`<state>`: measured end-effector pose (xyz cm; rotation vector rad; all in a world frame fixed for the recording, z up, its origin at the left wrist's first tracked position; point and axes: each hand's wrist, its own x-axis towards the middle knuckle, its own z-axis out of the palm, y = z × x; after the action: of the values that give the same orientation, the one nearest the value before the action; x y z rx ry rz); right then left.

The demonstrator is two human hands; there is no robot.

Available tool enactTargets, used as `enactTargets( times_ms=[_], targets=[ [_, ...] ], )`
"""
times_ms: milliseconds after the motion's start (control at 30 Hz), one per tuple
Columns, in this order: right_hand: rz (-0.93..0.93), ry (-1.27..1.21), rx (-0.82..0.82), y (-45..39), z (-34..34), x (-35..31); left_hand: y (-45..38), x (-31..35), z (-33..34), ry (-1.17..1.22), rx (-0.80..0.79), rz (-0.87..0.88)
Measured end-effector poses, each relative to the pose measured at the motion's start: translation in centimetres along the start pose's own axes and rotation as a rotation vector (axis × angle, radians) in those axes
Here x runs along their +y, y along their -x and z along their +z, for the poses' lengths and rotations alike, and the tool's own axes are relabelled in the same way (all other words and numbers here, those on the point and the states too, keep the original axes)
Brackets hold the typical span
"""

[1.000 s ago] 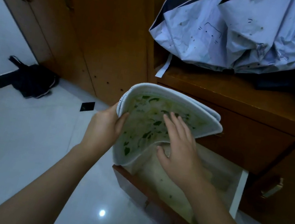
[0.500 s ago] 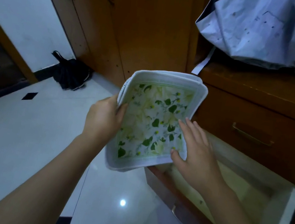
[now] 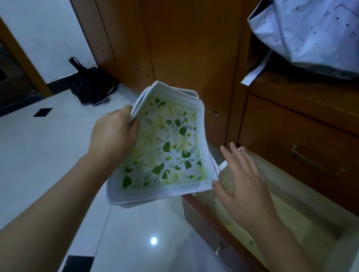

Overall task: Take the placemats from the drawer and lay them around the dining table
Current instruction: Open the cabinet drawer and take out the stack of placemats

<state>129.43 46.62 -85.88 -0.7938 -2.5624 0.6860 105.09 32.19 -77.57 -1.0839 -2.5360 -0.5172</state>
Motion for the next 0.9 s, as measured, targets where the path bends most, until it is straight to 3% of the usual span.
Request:
enactTargets(
  times_ms=[433,900],
  targets=[
    [-0.024,-0.011,-0.018,-0.1,0.9,-1.7,0.7,-1.7,-1.4,-0.094,0.022,0.038],
    [-0.146,-0.088,-0.049,-2.1,4.0,-7.5,2.9,-5.2,-4.4,-0.165,-0.052,-0.052]
  ],
)
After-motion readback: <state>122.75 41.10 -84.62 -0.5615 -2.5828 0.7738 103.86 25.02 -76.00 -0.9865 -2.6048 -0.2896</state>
